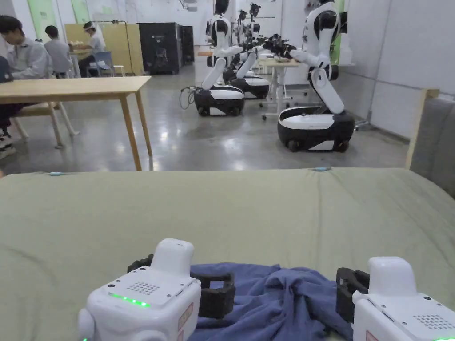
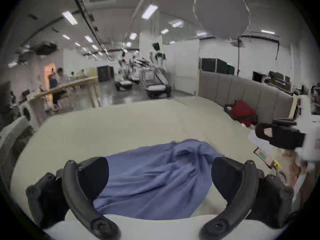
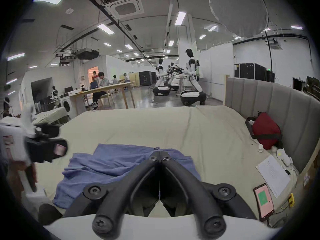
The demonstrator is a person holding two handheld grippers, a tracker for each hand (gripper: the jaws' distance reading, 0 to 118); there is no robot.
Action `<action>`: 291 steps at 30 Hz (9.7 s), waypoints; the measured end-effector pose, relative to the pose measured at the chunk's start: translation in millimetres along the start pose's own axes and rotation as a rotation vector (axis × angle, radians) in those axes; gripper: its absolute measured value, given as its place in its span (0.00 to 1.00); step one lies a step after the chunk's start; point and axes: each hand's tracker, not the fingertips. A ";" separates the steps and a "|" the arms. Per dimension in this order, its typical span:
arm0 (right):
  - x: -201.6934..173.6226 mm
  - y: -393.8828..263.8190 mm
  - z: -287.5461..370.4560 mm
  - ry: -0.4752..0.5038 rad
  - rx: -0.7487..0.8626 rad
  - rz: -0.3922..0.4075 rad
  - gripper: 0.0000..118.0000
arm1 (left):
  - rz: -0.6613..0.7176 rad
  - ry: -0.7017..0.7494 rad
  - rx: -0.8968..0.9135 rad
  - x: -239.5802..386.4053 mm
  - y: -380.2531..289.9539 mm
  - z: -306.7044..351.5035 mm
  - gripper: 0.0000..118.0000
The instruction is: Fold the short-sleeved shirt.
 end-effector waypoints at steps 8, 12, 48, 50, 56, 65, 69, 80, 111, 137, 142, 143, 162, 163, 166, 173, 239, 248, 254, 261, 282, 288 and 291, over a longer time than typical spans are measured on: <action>-57.2 -11.2 -2.7 0.109 0.009 -0.009 0.00 | 0.087 0.300 -0.009 -97.0 -50.0 63.0 0.00; -67.5 -12.9 -3.5 0.117 0.006 0.021 0.00 | 0.191 0.353 -0.158 -146.3 -55.6 51.5 0.00; 102.2 -100.0 -192.8 0.037 -0.531 0.294 0.10 | 0.088 0.263 -0.436 -167.7 -27.5 -136.9 0.00; 112.4 -94.9 -195.4 0.086 -0.536 0.191 0.09 | 0.074 0.278 -0.434 -167.7 -29.8 -136.9 0.00; 127.0 -41.1 -149.9 0.128 -0.384 -0.001 0.09 | 0.084 0.293 -0.362 -174.0 -12.5 -107.1 0.00; 102.4 113.7 -82.4 0.061 -0.106 0.046 0.09 | 0.038 0.342 -0.079 -183.1 112.5 -34.4 0.00; 84.9 187.2 -56.3 0.005 0.044 0.007 0.09 | 0.030 0.357 0.024 -192.1 170.5 -12.6 0.00; 71.8 305.5 -63.9 -0.127 0.253 0.104 0.09 | 0.015 0.387 0.185 -209.9 259.4 -23.3 0.00; 138.7 -83.1 -43.0 -0.003 -0.348 0.034 0.97 | 0.271 0.255 -0.332 -181.5 -121.0 27.0 0.99; -14.2 -36.5 34.7 0.078 0.035 -0.001 0.00 | 0.215 0.357 -0.202 -168.8 -130.2 89.8 0.27; -19.9 -37.8 12.1 0.086 -0.010 0.012 0.00 | 0.259 0.322 -0.318 -201.5 -151.8 42.4 0.99; -20.7 -37.9 8.0 0.089 -0.018 0.014 0.00 | 0.299 0.365 -0.354 -205.4 -159.4 37.9 0.99; 44.1 -0.7 -142.9 -0.011 -0.254 0.160 1.00 | 0.083 0.321 -0.389 -130.3 -109.9 -1.3 0.02; 51.5 0.8 -170.3 0.005 -0.335 0.163 1.00 | 0.177 0.245 -0.429 -198.9 -104.2 -16.8 0.02; 68.4 -6.6 -237.6 0.016 -0.438 0.197 1.00 | 0.165 0.245 -0.402 -197.6 -89.9 -7.6 0.02; 74.9 -40.6 -338.6 0.030 -0.620 0.314 0.70 | 0.163 0.269 -0.411 -180.1 -92.7 -14.5 0.02; 113.7 164.6 -49.2 -0.013 0.208 0.049 0.08 | -0.030 0.283 0.062 -152.9 118.2 -13.9 0.02; 117.4 -58.2 39.7 0.023 -0.187 0.027 0.08 | 0.010 0.179 -0.280 -98.2 -99.4 79.1 0.02; 119.7 -148.3 43.0 -0.047 -0.402 -0.017 0.32 | 0.103 0.181 -0.427 -99.4 -182.4 88.9 0.51; 122.3 -116.7 106.3 -0.011 -0.245 -0.087 0.93 | 0.064 0.207 -0.252 -84.5 -134.7 142.9 0.98; 52.9 -156.1 111.1 -0.020 -0.283 0.010 0.01 | 0.160 0.171 -0.344 -127.6 -195.2 121.7 0.99; 62.8 -152.4 98.4 -0.051 -0.306 0.010 0.01 | 0.159 0.155 -0.413 -121.7 -203.7 80.0 0.01; 72.7 -147.8 98.4 -0.061 -0.300 0.013 0.42 | 0.133 0.149 -0.443 -108.6 -193.0 74.6 0.01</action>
